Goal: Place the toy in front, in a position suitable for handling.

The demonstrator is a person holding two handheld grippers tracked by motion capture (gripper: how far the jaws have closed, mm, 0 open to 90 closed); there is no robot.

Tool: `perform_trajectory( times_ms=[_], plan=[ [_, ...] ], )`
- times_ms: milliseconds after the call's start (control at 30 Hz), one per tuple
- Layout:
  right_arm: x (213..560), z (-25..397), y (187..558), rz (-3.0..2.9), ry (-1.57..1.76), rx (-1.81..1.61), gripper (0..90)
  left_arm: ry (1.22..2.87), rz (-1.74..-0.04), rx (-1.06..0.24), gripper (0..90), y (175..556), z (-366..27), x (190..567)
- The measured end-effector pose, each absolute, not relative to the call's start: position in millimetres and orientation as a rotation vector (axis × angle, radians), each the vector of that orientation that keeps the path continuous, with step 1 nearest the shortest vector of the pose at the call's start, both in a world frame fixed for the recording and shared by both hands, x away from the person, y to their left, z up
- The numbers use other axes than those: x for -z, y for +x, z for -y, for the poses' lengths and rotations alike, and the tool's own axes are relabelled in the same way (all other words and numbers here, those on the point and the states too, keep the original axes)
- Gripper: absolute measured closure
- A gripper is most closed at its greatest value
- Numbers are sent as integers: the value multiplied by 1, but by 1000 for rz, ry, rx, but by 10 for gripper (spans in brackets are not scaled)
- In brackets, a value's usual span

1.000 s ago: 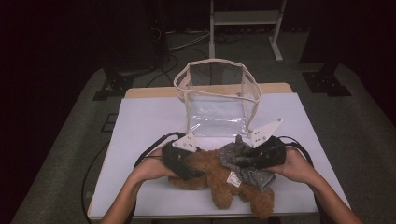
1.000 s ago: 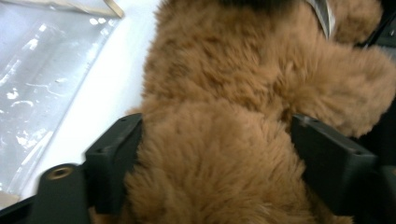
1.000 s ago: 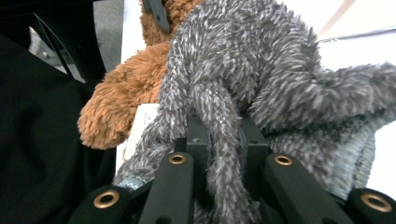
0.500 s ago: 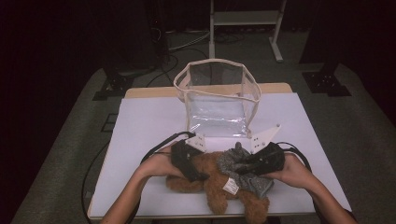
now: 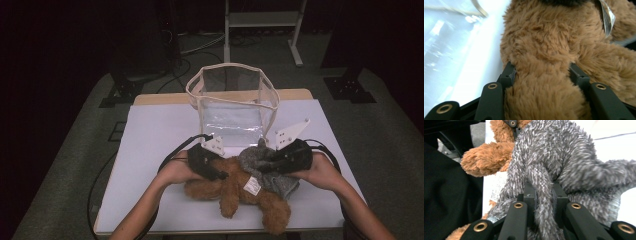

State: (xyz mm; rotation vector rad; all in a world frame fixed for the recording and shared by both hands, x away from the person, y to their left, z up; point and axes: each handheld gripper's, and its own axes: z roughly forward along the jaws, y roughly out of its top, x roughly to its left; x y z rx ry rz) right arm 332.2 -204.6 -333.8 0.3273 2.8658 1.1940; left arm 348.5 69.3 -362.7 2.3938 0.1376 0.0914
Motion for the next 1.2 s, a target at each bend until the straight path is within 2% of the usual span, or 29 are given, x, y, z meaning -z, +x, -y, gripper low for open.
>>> perform_trajectory(
  times_ms=[233,400,600,933,1000,1200],
  plan=[
    [316,202,349,-2842,330,-1142,775,2354,-160,-264,497,358,-71,352],
    [326,192,349,-2874,309,-1110,775,2362,-113,-248,409,346,-80,365],
    [353,193,326,-2853,285,-1212,777,2339,-122,-241,257,332,-93,365],
    [392,243,296,-2898,473,-1178,778,2343,-120,-258,278,324,-98,371],
    [390,260,295,-2885,548,-1155,778,2348,-117,-267,275,323,-97,371],
    [368,259,301,-2805,522,-1195,779,2367,-110,-273,276,323,-98,372]
  ],
)
